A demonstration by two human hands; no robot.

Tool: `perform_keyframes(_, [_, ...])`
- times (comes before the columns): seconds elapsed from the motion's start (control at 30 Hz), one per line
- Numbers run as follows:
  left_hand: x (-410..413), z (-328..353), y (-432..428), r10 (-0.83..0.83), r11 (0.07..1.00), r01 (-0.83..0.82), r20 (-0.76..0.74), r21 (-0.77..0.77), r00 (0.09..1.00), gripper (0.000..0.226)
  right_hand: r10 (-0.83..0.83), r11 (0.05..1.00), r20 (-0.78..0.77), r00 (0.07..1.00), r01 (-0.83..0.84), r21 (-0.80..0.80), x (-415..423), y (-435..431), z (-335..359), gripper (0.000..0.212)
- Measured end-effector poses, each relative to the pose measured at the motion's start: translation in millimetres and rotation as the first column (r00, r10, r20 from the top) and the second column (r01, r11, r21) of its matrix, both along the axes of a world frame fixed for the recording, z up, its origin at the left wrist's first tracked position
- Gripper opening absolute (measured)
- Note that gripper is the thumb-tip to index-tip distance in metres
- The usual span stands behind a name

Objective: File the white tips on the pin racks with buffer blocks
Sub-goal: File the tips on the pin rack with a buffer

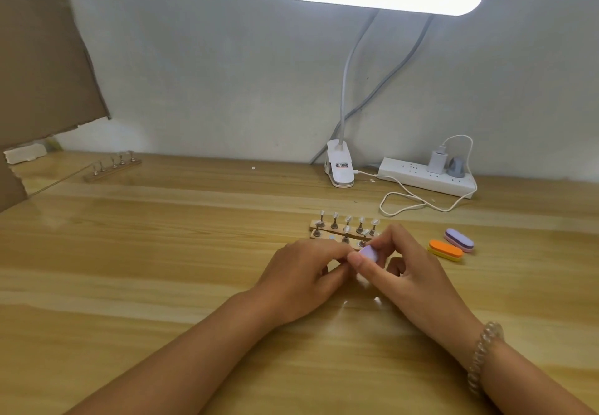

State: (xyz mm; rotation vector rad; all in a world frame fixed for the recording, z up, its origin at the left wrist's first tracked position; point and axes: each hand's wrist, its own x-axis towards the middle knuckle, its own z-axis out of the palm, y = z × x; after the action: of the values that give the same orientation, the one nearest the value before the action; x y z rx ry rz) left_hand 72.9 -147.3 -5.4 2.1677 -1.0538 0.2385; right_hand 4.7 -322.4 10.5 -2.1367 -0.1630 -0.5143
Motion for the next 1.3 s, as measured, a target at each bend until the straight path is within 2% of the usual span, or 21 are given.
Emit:
perform_keyframes(0.1, [-3.4,0.4,-1.2,-0.025,1.000,0.024,0.035,0.018,0.999,0.016,-0.051,0.998,-0.019,0.999,0.051,0.022,2.6,-1.0,1.1,0.051])
perform_keyframes(0.27, [1.5,2.3,0.8,-0.010,0.996,0.002,-0.089,-0.092,0.996,0.020,0.027,0.999,-0.014,1.000,-0.027,0.027,-0.3,0.2,0.4,0.045])
perform_keyframes(0.33, [-0.4,1.6,-0.3,-0.022,0.999,0.021,-0.044,-0.030,0.999,0.024,0.001,1.000,-0.018,1.000,-0.001,0.023,0.8,-0.5,0.5,0.046])
perform_keyframes(0.4, [-2.7,-0.1,-2.1,-0.042,0.999,0.042,-0.004,0.022,0.999,0.017,-0.039,0.998,-0.006,0.999,0.039,0.051,2.1,-1.5,0.9,0.046])
perform_keyframes(0.57, [1.9,0.3,-0.7,-0.038,0.990,0.023,-0.104,-0.136,0.994,0.015,0.051,0.995,-0.002,0.999,-0.050,0.087,-0.1,-0.9,0.3,0.043])
perform_keyframes(0.67, [1.7,-0.7,-1.6,-0.062,0.990,0.046,-0.118,-0.132,0.991,0.016,0.007,0.998,-0.016,1.000,-0.006,0.060,2.1,-1.5,-0.2,0.040])
perform_keyframes(0.83, [2.8,0.3,-2.1,-0.062,0.990,0.044,-0.134,-0.133,0.989,0.010,-0.093,0.958,-0.031,0.995,0.098,0.269,2.3,-7.1,2.0,0.039])
perform_keyframes(0.9, [3.5,0.1,-1.8,-0.060,0.989,0.039,-0.148,-0.143,0.987,0.009,-0.054,0.978,0.017,0.998,0.049,0.202,0.0,-4.6,0.6,0.037])
perform_keyframes(1.0, [4.3,-0.7,-1.4,-0.062,0.990,0.041,-0.151,-0.135,0.987,0.009,-0.026,1.000,0.015,1.000,0.027,-0.014,-0.2,2.3,-1.1,0.042])
perform_keyframes(1.1, [3.8,1.2,-1.5,-0.059,0.986,0.031,-0.177,-0.162,0.982,0.008,-0.126,0.991,-0.006,0.992,0.126,0.044,3.7,-3.3,-0.6,0.043])
perform_keyframes(1.17, [3.4,1.9,-2.0,-0.052,0.987,0.022,-0.179,-0.161,0.983,0.014,-0.145,0.988,0.039,0.989,0.142,0.059,2.2,-5.5,-0.2,0.043])
perform_keyframes(1.3, [2.8,3.0,-0.8,-0.032,0.992,0.010,-0.170,-0.125,0.985,0.025,-0.038,0.988,0.082,0.996,0.050,-0.148,-1.7,3.3,-2.4,0.037])
